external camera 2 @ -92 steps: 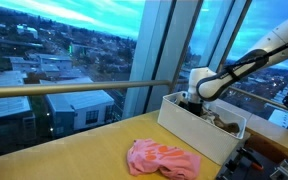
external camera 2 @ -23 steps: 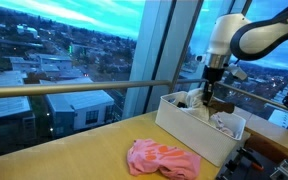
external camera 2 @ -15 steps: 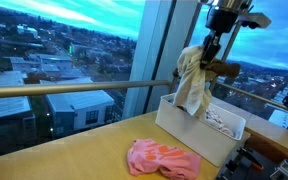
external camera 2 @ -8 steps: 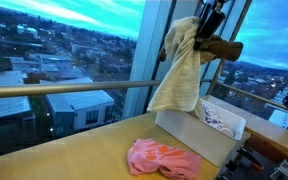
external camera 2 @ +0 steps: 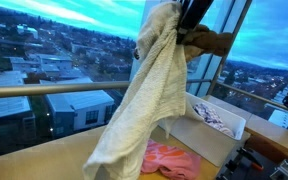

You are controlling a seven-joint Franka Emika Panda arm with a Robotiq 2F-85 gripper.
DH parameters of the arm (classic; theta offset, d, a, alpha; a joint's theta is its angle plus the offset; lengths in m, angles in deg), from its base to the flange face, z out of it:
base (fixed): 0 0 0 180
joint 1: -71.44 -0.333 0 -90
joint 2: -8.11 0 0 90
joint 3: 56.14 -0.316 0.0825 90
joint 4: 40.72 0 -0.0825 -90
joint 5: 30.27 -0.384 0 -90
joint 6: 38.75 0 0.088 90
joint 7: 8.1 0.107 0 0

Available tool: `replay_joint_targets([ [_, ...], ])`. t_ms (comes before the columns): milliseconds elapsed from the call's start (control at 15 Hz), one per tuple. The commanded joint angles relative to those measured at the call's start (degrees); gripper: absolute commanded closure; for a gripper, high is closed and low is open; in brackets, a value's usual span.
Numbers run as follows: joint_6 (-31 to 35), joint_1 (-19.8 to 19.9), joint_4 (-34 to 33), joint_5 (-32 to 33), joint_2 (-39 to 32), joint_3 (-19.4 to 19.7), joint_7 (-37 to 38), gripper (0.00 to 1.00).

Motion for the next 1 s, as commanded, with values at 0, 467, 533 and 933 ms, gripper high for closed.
replay_joint_targets([
  [0,-5.2,-3.5,-10.1,2.9,-7.3,-0.7,0.7,0.94],
  [467,-10.1,-9.1,-22.2,5.3,-17.4,0.6,-0.1,0.94],
  [533,-11.1,-10.1,-24.1,5.7,-18.9,0.8,-0.1,0.94],
  [933,-14.1,-12.9,-30.7,5.7,-24.7,3.5,-1.5,0.94],
])
